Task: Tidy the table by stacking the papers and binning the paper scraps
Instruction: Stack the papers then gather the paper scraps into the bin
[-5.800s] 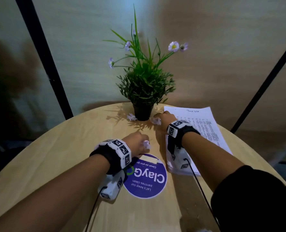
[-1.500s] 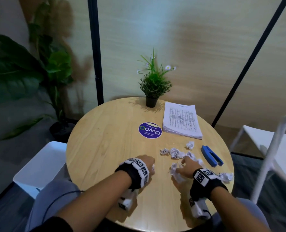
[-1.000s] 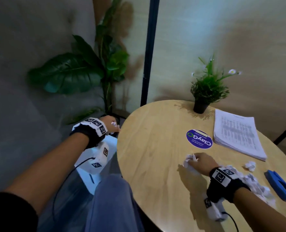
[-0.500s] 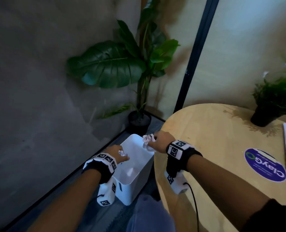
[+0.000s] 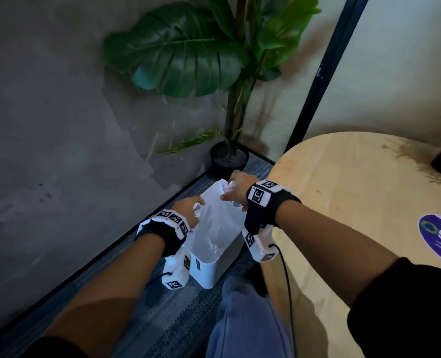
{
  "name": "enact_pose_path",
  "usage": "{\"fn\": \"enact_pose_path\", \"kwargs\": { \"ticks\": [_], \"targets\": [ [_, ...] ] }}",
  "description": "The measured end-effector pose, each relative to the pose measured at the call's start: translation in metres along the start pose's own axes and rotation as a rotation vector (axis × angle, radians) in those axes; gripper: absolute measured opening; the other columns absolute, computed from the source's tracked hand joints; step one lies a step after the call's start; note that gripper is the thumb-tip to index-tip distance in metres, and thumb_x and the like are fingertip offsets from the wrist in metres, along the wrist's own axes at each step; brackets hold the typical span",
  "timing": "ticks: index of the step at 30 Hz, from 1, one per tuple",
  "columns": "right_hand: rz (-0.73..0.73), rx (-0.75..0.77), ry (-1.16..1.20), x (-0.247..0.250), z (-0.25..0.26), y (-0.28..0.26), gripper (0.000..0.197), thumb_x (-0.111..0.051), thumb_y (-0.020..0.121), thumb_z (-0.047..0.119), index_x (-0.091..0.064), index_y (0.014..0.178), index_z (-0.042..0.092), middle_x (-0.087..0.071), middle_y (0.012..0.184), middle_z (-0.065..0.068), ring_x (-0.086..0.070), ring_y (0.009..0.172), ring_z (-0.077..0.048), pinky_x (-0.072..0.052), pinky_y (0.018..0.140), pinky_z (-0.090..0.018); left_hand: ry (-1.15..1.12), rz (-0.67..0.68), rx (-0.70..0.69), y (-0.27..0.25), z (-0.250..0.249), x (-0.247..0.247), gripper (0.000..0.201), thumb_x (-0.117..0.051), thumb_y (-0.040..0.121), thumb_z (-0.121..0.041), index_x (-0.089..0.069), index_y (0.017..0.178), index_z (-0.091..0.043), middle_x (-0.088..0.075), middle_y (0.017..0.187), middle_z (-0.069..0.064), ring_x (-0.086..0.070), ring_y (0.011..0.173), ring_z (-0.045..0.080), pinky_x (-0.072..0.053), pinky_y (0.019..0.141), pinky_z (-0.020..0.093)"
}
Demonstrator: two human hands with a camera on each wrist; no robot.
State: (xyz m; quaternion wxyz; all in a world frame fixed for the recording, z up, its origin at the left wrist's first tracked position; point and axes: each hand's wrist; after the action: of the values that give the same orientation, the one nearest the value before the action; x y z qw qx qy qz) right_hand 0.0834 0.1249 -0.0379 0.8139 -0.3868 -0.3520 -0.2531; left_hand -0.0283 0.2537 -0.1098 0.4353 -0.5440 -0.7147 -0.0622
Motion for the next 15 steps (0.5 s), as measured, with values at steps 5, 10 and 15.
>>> {"fn": "enact_pose_path", "kwargs": {
  "ticks": [5,10,15],
  "targets": [
    [0.02,0.049,-0.02,-0.0016,-0.0015,0.0032,0.059,-0.07,0.082,0.034,-0.043,0.129,0.013,-0.057,0.111,-0.008,-0.059,0.082,-0.026,-0.048,0.073,-0.035,-0.234,0.034,0.019,0.0048,-0.0061,-0.0037,0.073,-0.063,0.084,-0.002,-0.032,0.143,-0.032,-0.049,0.118,0.003,-0.062,0.085,0.031,-0.06,0.072,0.044],
    [0.007,0.068,-0.02,-0.0042,-0.0017,0.0092,0.052,-0.065,0.085,0.036,-0.049,0.129,0.013,-0.051,0.136,-0.01,-0.059,0.112,-0.031,-0.049,0.097,-0.043,-0.198,-0.01,0.018,0.0097,-0.005,-0.0048,0.056,-0.056,0.091,-0.009,-0.037,0.141,-0.023,-0.053,0.132,0.015,-0.06,0.076,0.03,-0.058,0.07,0.042],
    [-0.015,0.113,-0.056,0.0012,-0.006,-0.0002,0.038,-0.055,0.092,0.026,-0.053,0.129,0.017,-0.053,0.131,-0.007,-0.056,0.115,-0.026,-0.047,0.094,-0.034,-0.24,0.029,0.023,0.0087,-0.0065,-0.0051,0.056,-0.043,0.096,-0.005,-0.029,0.146,-0.024,-0.04,0.144,0.011,-0.056,0.111,0.039,-0.053,0.088,0.041]
  ]
}}
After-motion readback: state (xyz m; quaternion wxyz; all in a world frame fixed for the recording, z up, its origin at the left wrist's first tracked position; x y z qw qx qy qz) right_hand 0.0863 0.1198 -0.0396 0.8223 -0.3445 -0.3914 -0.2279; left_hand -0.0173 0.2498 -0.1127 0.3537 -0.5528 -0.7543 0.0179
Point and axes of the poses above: each hand's wrist, its own y-axis towards the middle knuckle, its own x-axis out of the back of the hand, z = x × y
